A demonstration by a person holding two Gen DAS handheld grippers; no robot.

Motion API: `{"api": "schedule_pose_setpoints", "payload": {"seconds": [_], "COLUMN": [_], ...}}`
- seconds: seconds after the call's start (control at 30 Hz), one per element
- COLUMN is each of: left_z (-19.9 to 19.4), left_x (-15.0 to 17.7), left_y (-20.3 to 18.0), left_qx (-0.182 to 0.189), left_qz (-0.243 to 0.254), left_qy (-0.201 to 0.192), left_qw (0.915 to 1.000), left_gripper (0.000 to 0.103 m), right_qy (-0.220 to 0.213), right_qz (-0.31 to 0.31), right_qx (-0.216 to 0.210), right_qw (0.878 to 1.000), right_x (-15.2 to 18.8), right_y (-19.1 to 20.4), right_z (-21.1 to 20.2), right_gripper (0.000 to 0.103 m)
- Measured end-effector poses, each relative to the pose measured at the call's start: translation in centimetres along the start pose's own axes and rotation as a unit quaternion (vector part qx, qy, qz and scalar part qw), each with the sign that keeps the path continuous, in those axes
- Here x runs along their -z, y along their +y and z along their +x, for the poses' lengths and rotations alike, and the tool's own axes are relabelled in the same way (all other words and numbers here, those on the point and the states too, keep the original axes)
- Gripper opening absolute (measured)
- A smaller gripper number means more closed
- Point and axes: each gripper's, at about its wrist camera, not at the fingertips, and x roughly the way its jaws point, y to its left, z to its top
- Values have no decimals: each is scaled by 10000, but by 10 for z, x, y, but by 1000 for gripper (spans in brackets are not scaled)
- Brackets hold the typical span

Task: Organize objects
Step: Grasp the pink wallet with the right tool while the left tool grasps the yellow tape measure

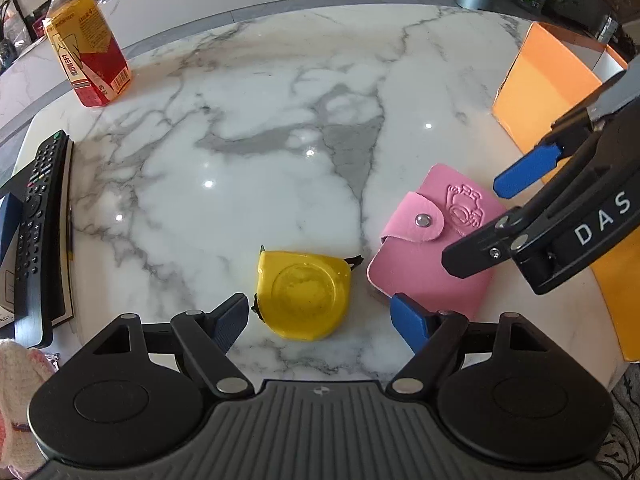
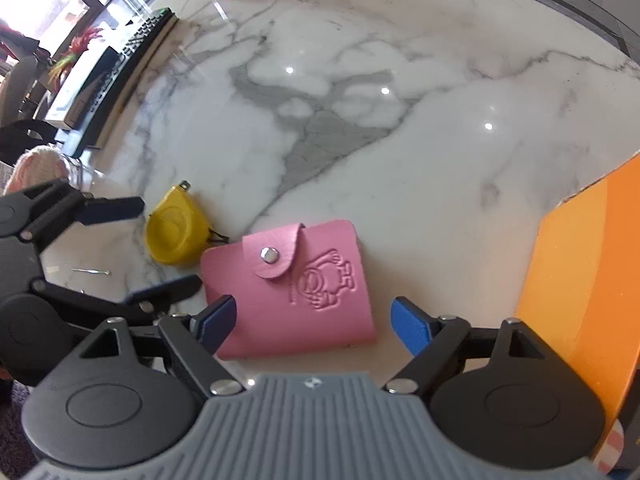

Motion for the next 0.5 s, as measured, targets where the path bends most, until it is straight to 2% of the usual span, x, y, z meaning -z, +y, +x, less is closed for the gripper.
{"api": "schedule_pose_setpoints", "payload": {"seconds": [0.07,0.17,0.2,0.3,0.4,0.5], "left_z": [2,6,9,10,10,10], "left_x": [-4,-7,-7,-8,-8,-9], "left_y": [4,13,17,28,28,23], "left_qx": [113,365,395,362,361,237], "left_qz": [-86,-383,-488,-820,-927,-894], "left_qy": [-87,-114,-112,-189,-250,-219], "left_qw": [9999,9985,9980,9958,9947,9955], "left_gripper": [96,87,77,63,63,62], "right_qy": [-192,-308,-328,-249,-11,-139], "right_qz": [-15,-17,-99,-189,23,-41], "right_qx": [124,22,31,272,332,409], "right_qw": [9997,9995,9994,9991,9994,9991], "right_x": [-5,-13,-15,-21,-22,-21], "right_y": [2,0,1,1,-3,1], "right_z": [-4,-12,-14,-11,1,7], "right_gripper": [86,86,86,86,86,85]}}
